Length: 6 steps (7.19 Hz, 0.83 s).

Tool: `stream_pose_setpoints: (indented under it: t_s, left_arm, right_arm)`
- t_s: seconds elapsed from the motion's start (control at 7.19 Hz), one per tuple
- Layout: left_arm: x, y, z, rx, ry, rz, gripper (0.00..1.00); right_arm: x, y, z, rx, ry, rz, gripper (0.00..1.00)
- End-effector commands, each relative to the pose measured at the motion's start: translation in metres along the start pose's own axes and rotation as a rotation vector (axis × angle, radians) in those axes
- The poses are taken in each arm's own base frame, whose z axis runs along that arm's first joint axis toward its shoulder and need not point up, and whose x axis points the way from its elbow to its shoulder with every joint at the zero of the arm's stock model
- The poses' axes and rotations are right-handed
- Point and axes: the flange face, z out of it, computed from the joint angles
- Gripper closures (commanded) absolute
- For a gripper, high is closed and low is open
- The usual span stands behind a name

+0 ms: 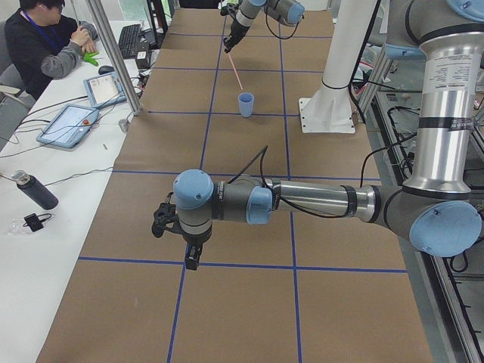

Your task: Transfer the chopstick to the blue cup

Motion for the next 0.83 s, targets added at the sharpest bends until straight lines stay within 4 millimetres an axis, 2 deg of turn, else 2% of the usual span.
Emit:
stream_pose_setpoints:
  t_s: [0.0, 0.14, 0.42, 0.7]
  left_arm:
    - [-0.001, 0.0, 0.001, -0.002, 0.001, -0.001, 0.02]
    - [-0.001, 0.0, 0.001, -0.002, 0.001, -0.001, 0.02]
    - [-0.001, 0.0, 0.001, -0.002, 0.0, -0.001, 0.02]
    - [-0.001, 0.0, 0.002, -0.004, 0.0, -0.001, 0.02]
  right_arm:
    - [-0.008, 0.025, -0.012, -0.014, 0.0, 0.001, 1.0]
    - [-0.012, 0.027, -0.016, -0.015, 0.003, -0.001, 1.0]
    - [-0.021, 0.051, 0.006, 0.003, 0.047, -0.029, 1.0]
    - [-0.038, 0.069, 0.015, 0.023, 0.06, -0.052, 1.0]
